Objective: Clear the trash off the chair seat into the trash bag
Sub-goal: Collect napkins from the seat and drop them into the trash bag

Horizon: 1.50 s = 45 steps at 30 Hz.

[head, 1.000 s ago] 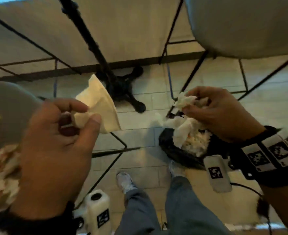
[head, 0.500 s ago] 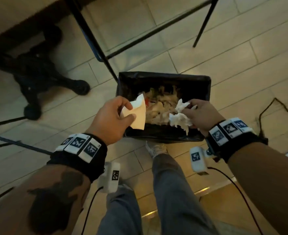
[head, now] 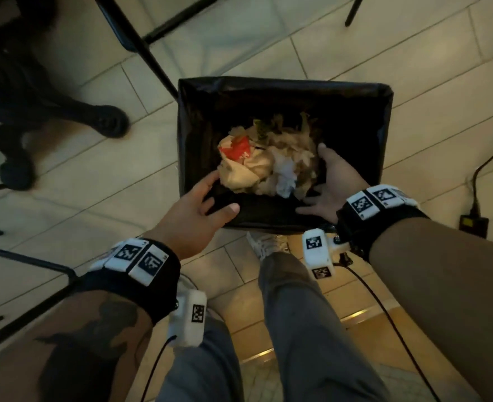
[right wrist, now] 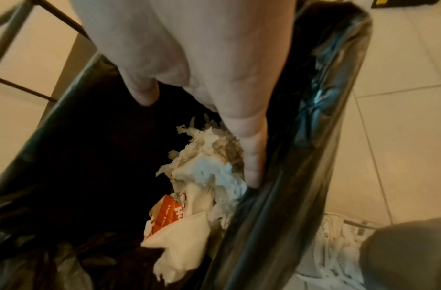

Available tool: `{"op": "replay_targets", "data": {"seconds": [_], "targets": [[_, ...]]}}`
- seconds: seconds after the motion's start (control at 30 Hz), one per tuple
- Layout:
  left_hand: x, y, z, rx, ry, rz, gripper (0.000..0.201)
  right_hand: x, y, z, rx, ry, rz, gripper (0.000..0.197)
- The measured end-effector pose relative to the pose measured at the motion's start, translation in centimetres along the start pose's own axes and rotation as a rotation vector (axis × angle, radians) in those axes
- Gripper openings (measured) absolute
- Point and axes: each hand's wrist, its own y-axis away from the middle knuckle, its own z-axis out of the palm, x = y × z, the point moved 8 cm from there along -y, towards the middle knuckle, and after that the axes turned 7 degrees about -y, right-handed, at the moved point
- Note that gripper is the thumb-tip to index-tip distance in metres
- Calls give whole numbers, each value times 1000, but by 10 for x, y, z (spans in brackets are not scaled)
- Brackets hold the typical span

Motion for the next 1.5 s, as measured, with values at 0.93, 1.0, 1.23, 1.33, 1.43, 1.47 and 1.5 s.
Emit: {"op": "replay_targets", "data": {"seconds": [0.93, 1.0, 1.23, 1.33, 1.43, 1.47, 1.5], "targets": [[-100, 649, -212, 1313, 219, 172, 31, 266, 594, 423, -913, 1977, -1041, 45], [-129, 663, -209, 1399, 194, 64, 38, 307, 605, 435, -947, 2116, -1123, 58], [-197, 667, -226, 1467, 158, -273, 87, 416, 607, 451, -1110, 2554, -1329, 103], [-201, 669, -246, 1516, 178, -378, 95, 432, 603, 458, -1090, 2641, -1477, 87], [-201, 667, -267, 1554, 166, -433, 99, 434, 605, 461, -1128, 2621, -1623, 55], [-203, 664, -273, 1546, 176, -440, 101, 433, 605, 461, -1154, 2616, -1614, 50], [-205, 660, -277, 1521, 199, -445, 103, 431, 605, 460, -1172, 2619, -1582, 47]]}}
